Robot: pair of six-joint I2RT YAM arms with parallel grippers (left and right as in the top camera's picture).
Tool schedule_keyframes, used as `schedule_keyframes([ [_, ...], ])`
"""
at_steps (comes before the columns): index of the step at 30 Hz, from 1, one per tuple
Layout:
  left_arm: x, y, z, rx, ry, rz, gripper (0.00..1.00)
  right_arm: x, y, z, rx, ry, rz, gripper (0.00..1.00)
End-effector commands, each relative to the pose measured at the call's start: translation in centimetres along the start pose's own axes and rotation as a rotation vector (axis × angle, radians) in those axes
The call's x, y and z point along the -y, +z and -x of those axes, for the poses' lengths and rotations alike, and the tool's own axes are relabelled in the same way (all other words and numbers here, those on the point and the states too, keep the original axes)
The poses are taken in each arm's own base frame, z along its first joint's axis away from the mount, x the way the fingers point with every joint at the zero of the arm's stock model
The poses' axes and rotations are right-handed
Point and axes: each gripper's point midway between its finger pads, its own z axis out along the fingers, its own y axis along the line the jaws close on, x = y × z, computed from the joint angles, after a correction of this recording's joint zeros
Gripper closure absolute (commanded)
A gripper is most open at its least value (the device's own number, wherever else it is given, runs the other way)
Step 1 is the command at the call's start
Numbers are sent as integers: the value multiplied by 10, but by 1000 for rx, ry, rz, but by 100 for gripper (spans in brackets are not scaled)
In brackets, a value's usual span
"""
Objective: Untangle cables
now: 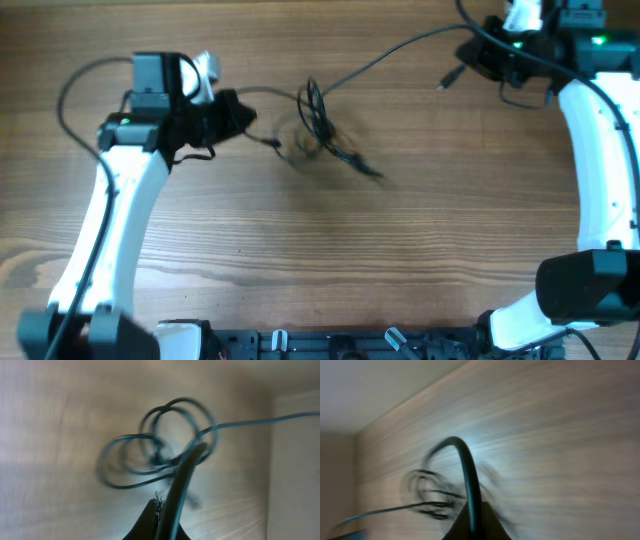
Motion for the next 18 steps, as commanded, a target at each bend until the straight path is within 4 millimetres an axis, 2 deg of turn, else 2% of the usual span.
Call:
schedule_keyframes([
  [1,32,-36,21,130,95,-56,96,60,-24,17,81,94,-210,96],
  [4,27,-35,14,101,72,-38,96,92,-25,5,43,148,-301,96],
  [5,23,-30,7,65,54,-25,96,103,-20,-5,13,163,-336,96],
  [8,14,-13,-12,-34,15,4,96,118,-5,-29,-63,186,-366,96],
  [9,8,-1,-22,-83,1,25,96,125,2,-38,-89,193,-377,96],
  [11,-12,22,-38,-155,-19,115,96,141,13,-54,-123,206,-414,96],
  [13,-41,42,-49,-208,-36,238,96,161,23,-72,-153,218,-473,96],
  [16,-82,61,-56,-245,-108,386,96,181,29,-88,-180,224,-544,96],
  [18,-101,64,-55,-237,-158,463,96,184,28,-91,-185,225,-560,96],
])
